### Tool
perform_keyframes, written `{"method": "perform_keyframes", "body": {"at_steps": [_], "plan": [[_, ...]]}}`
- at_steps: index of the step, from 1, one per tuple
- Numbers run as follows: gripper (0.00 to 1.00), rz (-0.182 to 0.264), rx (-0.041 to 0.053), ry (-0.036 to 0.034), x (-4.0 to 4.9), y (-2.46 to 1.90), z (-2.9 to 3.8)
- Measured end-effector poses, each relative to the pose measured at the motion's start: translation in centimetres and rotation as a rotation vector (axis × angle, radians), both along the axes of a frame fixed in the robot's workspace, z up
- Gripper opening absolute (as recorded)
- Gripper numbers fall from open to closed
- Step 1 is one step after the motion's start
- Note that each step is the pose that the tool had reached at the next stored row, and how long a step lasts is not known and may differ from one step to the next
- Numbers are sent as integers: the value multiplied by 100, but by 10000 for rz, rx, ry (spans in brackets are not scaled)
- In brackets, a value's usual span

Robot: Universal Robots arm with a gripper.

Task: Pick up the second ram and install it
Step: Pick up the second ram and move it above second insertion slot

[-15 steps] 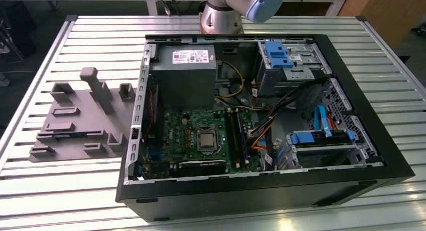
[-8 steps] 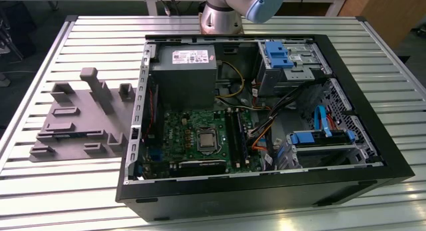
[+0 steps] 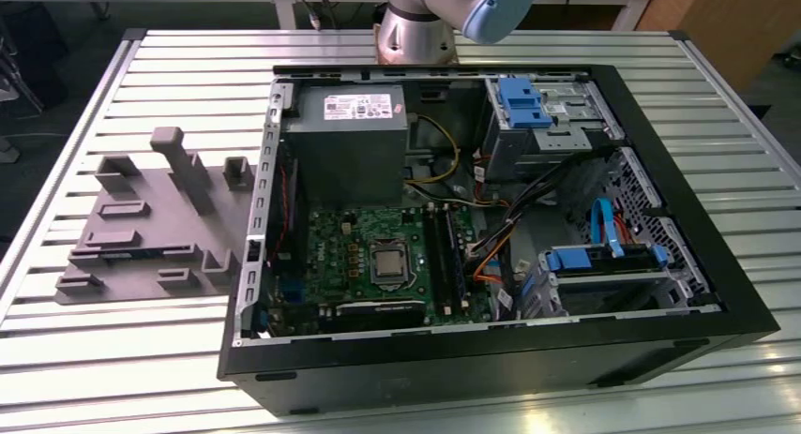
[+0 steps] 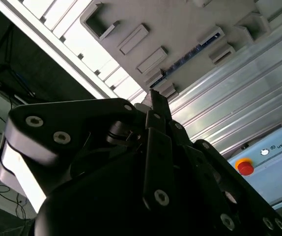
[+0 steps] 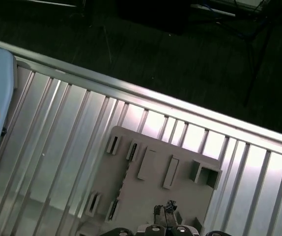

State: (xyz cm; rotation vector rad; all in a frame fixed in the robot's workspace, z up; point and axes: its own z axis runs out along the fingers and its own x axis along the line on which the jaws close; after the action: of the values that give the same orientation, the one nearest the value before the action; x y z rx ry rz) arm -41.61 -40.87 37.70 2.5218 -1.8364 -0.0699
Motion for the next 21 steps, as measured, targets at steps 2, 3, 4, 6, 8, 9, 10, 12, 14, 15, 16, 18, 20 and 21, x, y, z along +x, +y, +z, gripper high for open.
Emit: {"method": "perform_keyframes", "body": {"at_steps": [2, 3, 4, 6, 8, 9, 10, 12, 14, 15, 16, 18, 20, 21], "plan": [[11, -99, 3, -2, -1, 0, -1], [11, -261, 2, -1, 0, -1, 0], [11, -430, 1, 0, 0, -1, 0], [11, -790, 3, -1, 0, -1, -1], [11, -972, 1, -1, 0, -1, 0], [11, -974, 2, -1, 0, -1, 0], [11, -975, 2, 0, 0, -1, 0], [11, -977, 1, 0, 0, -1, 0], [11, -980, 2, 0, 0, -1, 0], [11, -980, 2, -1, 0, -1, 0], [11, -981, 2, 0, 0, -1, 0], [17, -980, 3, -2, 0, -9, -3], [17, -991, 2, -8, -1, -22, -18], [17, -1028, 3, -18, -1, -25, -32]]}}
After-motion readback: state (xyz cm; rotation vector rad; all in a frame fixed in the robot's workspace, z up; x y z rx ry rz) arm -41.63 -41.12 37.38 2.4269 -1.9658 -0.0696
